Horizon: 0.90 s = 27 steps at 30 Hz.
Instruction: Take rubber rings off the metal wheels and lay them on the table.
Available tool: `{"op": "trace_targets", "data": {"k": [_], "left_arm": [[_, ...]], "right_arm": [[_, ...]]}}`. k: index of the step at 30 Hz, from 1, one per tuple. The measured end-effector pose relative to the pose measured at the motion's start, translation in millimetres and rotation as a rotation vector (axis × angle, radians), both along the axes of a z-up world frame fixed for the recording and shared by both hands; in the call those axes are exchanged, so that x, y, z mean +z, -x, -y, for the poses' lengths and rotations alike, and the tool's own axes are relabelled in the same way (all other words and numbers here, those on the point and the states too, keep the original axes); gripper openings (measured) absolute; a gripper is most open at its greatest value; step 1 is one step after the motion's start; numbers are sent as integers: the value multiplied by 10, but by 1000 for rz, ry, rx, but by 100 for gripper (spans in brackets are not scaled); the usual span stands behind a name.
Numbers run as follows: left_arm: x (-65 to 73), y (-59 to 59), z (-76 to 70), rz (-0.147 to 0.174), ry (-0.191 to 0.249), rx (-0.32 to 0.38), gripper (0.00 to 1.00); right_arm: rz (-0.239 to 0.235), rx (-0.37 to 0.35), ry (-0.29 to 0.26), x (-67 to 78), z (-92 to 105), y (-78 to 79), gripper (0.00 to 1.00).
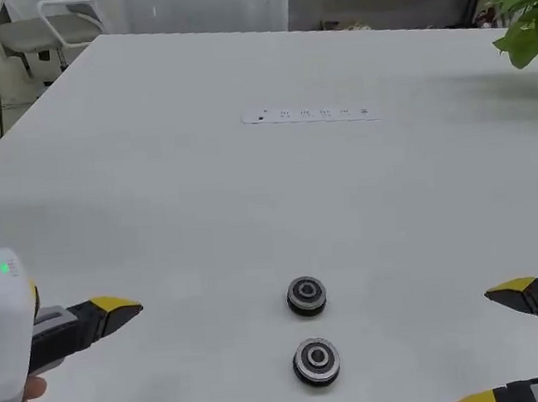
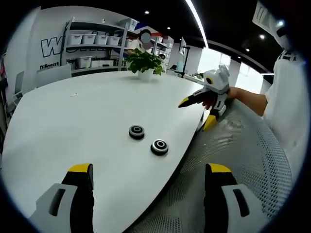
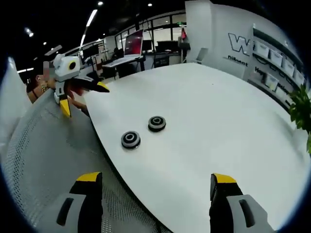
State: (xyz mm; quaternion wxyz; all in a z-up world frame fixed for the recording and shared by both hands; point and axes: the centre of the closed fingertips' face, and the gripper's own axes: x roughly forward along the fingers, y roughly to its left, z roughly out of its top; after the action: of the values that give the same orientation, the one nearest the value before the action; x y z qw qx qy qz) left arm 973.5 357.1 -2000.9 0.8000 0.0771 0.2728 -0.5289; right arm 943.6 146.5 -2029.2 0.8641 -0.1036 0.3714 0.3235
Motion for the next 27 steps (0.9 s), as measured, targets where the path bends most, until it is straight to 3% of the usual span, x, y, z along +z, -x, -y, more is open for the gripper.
{"op": "trace_targets", "data": {"k": [18,22,24,25,27], "left_arm": [[6,1,3,-1,-3,-5,94],[11,25,17,38,-40,-43,96],[24,50,43,25,-28,-61,97],[24,57,46,22,-30,-66,97],[29,58,33,50,-67,-86,96]], "right_arm": [[11,7,-7,25,-17,-12,90],[24,14,-17,59,-36,-31,90],[36,6,-30,101,-37,-49,89],[54,0,-25,133,-16,-68,87],[86,-6,-12,188,11,-105,83]]}}
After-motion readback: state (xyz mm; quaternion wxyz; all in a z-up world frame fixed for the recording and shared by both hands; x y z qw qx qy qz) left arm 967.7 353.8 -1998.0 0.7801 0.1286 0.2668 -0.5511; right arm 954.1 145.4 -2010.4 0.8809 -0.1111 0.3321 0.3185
